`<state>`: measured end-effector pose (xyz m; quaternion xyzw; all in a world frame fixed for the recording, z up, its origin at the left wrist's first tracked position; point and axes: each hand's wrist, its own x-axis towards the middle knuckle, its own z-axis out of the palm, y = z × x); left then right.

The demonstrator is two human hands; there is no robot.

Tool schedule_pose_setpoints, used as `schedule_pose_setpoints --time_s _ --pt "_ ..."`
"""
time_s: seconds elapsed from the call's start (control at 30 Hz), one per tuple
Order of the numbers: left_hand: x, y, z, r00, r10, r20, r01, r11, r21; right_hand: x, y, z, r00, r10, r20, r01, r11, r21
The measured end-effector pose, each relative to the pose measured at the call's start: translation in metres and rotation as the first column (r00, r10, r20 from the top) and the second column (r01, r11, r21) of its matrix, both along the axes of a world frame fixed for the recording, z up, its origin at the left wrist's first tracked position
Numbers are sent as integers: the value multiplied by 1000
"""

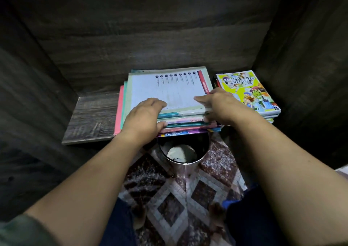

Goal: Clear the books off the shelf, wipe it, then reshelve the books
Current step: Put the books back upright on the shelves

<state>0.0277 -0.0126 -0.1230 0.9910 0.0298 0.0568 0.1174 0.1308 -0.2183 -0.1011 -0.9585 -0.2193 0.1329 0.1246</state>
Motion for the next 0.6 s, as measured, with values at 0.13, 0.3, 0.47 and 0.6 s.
schedule_pose_setpoints --time_s 0.13,0.3,0.47,0.6 --pt "2 4 0 999 12 53 -8 997 -70 10 -5 1 997 4 83 -12 996 90" --pt "3 -5 4 983 37 180 -12 990 -140 11 -5 4 944 -1 329 -93 959 269" --pt "3 -16 10 959 64 277 -17 985 -172 -1 2 11 855 9 518 -232 901 367" --pt "4 -19 12 937 100 334 -50 987 -156 -4 11 5 813 83 577 -348 863 366"
